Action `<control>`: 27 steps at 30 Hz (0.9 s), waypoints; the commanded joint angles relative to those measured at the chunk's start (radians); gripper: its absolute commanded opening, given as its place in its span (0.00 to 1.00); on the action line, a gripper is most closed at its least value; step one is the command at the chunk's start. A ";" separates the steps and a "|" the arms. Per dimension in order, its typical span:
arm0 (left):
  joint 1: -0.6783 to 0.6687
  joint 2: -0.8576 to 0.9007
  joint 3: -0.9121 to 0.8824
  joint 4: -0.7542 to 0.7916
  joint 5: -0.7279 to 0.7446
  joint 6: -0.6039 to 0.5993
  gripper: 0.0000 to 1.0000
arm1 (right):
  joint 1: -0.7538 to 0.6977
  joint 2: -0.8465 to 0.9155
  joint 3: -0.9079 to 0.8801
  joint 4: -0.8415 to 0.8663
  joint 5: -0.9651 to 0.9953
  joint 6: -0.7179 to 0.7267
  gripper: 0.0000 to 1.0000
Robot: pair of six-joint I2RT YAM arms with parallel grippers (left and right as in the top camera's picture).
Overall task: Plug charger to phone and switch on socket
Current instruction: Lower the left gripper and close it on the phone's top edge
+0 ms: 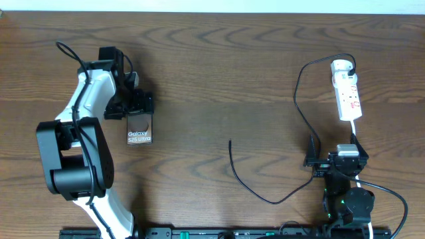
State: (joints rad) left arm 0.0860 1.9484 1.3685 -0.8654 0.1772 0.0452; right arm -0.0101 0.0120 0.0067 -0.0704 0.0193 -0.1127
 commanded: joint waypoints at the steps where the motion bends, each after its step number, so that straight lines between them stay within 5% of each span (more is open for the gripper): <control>1: -0.001 -0.001 -0.027 0.010 -0.013 0.014 0.98 | -0.007 -0.005 0.000 -0.004 0.007 0.011 0.99; 27: -0.053 -0.001 -0.030 0.023 -0.089 0.032 0.98 | -0.007 -0.005 0.000 -0.004 0.007 0.011 0.99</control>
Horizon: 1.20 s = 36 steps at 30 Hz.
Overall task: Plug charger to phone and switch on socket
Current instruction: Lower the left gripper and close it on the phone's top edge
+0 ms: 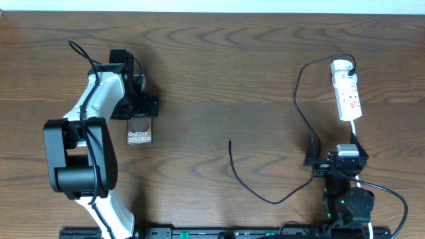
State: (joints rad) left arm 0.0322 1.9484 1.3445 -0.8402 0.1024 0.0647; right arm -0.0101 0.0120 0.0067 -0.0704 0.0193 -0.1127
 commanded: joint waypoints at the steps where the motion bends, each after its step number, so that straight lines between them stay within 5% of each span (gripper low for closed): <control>1: 0.001 -0.001 -0.006 -0.001 -0.014 0.013 0.98 | -0.007 -0.005 0.000 -0.004 0.007 0.011 0.99; 36: 0.001 -0.001 -0.082 0.073 -0.013 0.013 0.98 | -0.007 -0.005 0.000 -0.004 0.007 0.011 0.99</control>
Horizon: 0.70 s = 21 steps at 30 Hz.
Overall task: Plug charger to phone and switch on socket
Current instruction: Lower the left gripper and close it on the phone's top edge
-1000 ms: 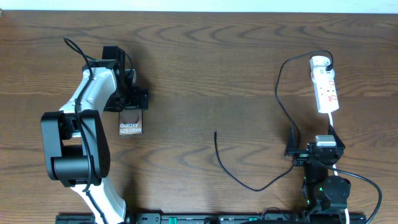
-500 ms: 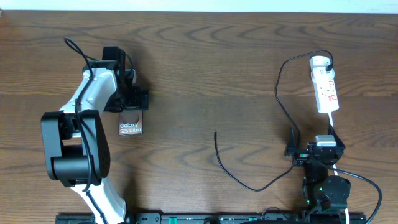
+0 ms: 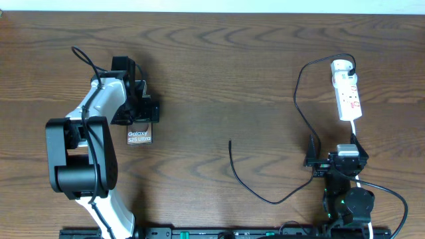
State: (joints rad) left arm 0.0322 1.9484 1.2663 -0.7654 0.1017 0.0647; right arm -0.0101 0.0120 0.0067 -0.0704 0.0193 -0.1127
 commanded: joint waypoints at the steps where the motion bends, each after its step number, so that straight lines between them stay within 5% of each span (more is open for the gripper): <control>1: 0.001 -0.001 -0.004 -0.002 -0.013 0.013 0.98 | -0.007 -0.005 0.000 -0.004 0.007 0.011 0.99; 21: 0.001 -0.001 -0.051 0.027 -0.013 0.014 0.98 | -0.007 -0.005 0.000 -0.004 0.007 0.011 0.99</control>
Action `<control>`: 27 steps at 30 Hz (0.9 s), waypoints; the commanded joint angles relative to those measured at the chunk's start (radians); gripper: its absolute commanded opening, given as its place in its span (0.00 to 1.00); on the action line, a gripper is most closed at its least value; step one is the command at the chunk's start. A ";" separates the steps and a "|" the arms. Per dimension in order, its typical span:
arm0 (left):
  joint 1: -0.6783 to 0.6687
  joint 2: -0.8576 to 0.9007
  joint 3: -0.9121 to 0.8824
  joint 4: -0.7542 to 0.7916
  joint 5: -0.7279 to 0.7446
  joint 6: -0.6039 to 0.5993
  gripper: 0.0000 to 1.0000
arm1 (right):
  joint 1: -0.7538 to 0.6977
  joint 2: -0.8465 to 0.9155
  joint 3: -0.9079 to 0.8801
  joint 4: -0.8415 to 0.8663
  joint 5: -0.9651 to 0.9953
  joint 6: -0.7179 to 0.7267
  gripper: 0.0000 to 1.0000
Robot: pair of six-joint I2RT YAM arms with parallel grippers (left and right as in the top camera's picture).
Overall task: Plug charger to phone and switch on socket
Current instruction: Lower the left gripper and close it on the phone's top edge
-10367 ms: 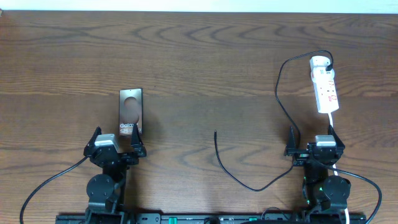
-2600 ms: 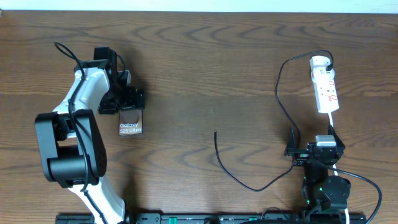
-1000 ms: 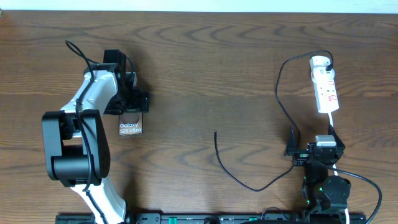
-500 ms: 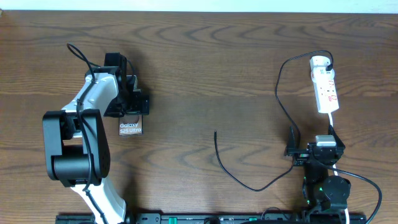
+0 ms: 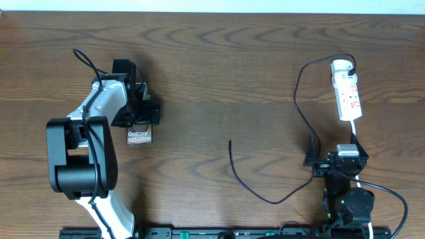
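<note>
The phone (image 5: 139,137), dark with "Galaxy S25 Ultra" on its face, lies flat at the left. My left gripper (image 5: 143,117) sits over its far end and hides that part; its fingers are not visible from above. The black charger cable has its free end (image 5: 230,141) lying mid-table. It loops along the front and runs up to the white power strip (image 5: 346,93) at the far right, where the charger (image 5: 341,66) is plugged in. My right gripper (image 5: 311,157) rests near the front right beside the cable, its fingers together and holding nothing.
The left arm (image 5: 76,156) curves over the table's left side, from its base at the front edge. The right arm's base (image 5: 348,199) stands at the front right. Brown wooden tabletop (image 5: 219,73) lies between the phone and the strip.
My left gripper has edged slightly right and nearer, covering a little more of the phone's far end. Phone, cable, power strip and right arm are unchanged.
My left gripper first stood at the phone's far end, a little to its left. It then shifted right and nearer, step by step, covering more of the phone until only the lettered end shows. The phone, the cable and the right arm stayed put.
</note>
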State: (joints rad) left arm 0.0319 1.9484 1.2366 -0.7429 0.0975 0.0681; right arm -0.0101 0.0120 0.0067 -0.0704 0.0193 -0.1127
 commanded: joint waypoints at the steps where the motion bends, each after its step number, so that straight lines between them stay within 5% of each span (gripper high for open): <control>1: 0.002 -0.001 -0.023 0.005 -0.008 0.011 0.98 | -0.007 -0.005 0.000 -0.004 0.007 0.011 0.99; 27: 0.001 -0.001 -0.031 -0.003 -0.009 0.037 0.98 | -0.007 -0.005 0.000 -0.004 0.007 0.011 0.99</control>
State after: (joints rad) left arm 0.0315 1.9472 1.2331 -0.7368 0.0906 0.0872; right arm -0.0101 0.0120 0.0067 -0.0704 0.0193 -0.1127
